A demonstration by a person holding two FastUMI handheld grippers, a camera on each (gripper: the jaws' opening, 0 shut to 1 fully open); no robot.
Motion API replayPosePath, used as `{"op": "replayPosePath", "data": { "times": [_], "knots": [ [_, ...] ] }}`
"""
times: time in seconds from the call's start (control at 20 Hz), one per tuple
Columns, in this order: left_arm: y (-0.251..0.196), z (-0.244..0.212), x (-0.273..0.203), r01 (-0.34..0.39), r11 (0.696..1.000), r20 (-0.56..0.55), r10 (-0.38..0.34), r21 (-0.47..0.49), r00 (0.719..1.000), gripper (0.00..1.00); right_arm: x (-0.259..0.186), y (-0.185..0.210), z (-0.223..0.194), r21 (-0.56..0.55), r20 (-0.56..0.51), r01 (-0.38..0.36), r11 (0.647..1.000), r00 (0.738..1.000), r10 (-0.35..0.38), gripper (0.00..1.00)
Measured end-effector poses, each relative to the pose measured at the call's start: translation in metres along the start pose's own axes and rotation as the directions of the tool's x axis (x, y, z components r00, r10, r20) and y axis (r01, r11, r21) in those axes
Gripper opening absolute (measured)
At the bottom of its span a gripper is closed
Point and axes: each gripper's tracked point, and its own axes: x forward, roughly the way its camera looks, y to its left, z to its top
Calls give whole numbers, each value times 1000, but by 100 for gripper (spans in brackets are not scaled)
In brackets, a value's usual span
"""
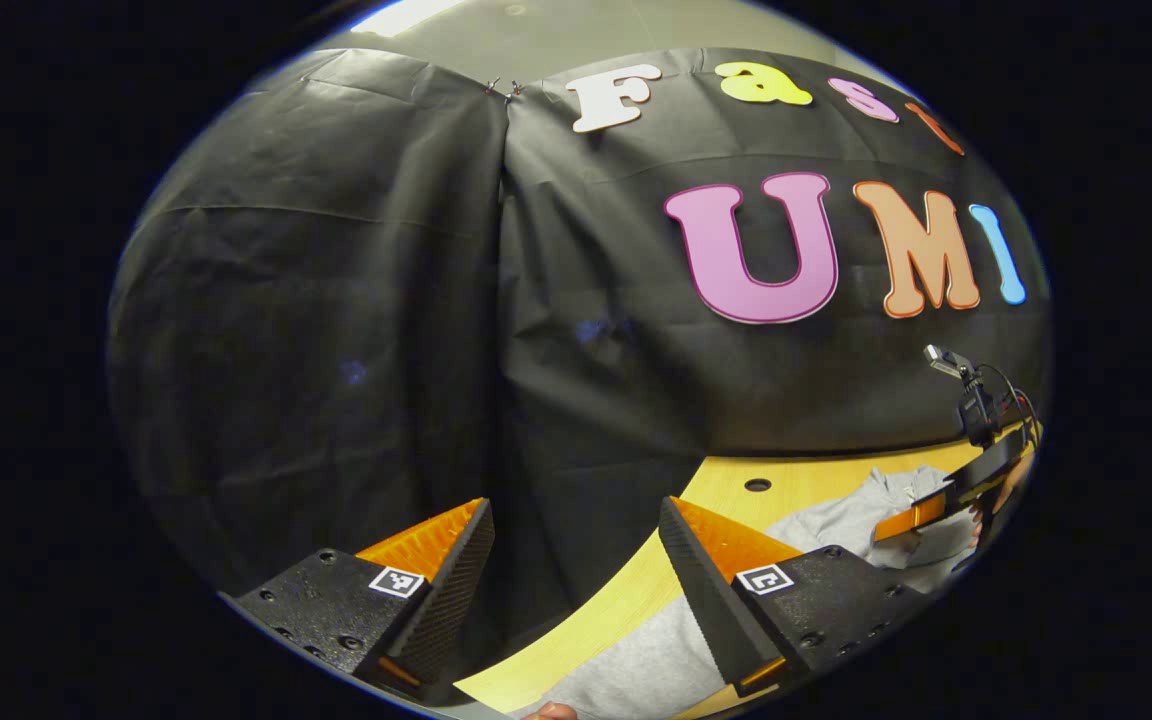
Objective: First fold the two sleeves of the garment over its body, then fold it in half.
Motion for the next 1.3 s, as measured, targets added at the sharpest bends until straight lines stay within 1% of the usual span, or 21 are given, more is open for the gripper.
{"op": "replayPosePath", "data": {
  "times": [0.05, 0.15, 0.2, 0.25, 0.3, 0.4, 0.45, 0.5, 0.6, 0.7, 0.85, 0.95, 1.0, 1.1, 1.2, 1.25, 1.3],
  "knots": [
    [-1, -5, -1, 7, 1000, -13, -7, -5, 1000, 97, -4, 5, 7, 7, 18, -13, 1000, 1000, 13, 40],
    [-2, -21, 1, 25, 999, -56, -26, -20, 998, 97, -12, 2, 20, -21, 78, -5, 1000, 997, 7, 96],
    [-3, -31, 2, 36, 999, -80, -39, -38, 996, 97, -22, -2, 26, -46, 107, 2, 999, 994, 3, 91],
    [-9, -43, 3, 55, 997, -116, -61, -61, 991, 97, -28, -5, 32, -69, 132, 9, 998, 991, 1, 96],
    [-13, -57, 2, 66, 995, -161, -78, -80, 984, 100, -36, -9, 35, -86, 153, 16, 996, 988, -2, 96],
    [-18, -85, 0, 83, 990, -243, -108, -111, 964, 100, -53, -17, 39, -107, 181, 26, 994, 983, -6, 96],
    [-18, -100, -3, 88, 989, -283, -118, -118, 952, 98, -59, -21, 39, -116, 188, 33, 993, 982, -11, 96],
    [-18, -115, -6, 87, 988, -325, -125, -128, 937, 98, -65, -25, 36, -123, 190, 38, 992, 982, -14, 96],
    [-16, -147, -16, 86, 984, -416, -143, -154, 898, 98, -75, -34, 28, -130, 178, 41, 991, 984, -17, 96],
    [-12, -174, -27, 70, 984, -485, -143, -167, 863, 98, -86, -49, 20, -129, 170, 60, 990, 985, -38, 96],
    [2, -214, -44, 9, 988, -577, -99, -157, 811, 99, -101, -69, 14, -127, 176, 90, 988, 982, -67, 96],
    [3, -235, -53, -10, 987, -619, -93, -161, 780, 99, -112, -84, 14, -130, 190, 115, 985, 978, -89, 96],
    [3, -243, -57, -12, 989, -632, -87, -150, 770, 97, -118, -91, 11, -131, 193, 127, 983, 976, -100, 96],
    [-1, -258, -64, 1, 994, -655, -74, -111, 752, 97, -127, -104, 7, -120, 192, 143, 982, 974, -118, 96],
    [-1, -250, -55, 16, 995, -618, -72, -96, 783, 98, -135, -116, 3, -108, 192, 159, 981, 972, -136, 96],
    [-4, -251, -62, 33, 995, -637, -89, -98, 766, 90, -139, -122, 3, -103, 193, 166, 981, 971, -144, 96],
    [-6, -247, -59, 40, 994, -616, -96, -104, 782, 91, -144, -127, 0, -97, 192, 171, 980, 970, -150, 96]
  ]
}}
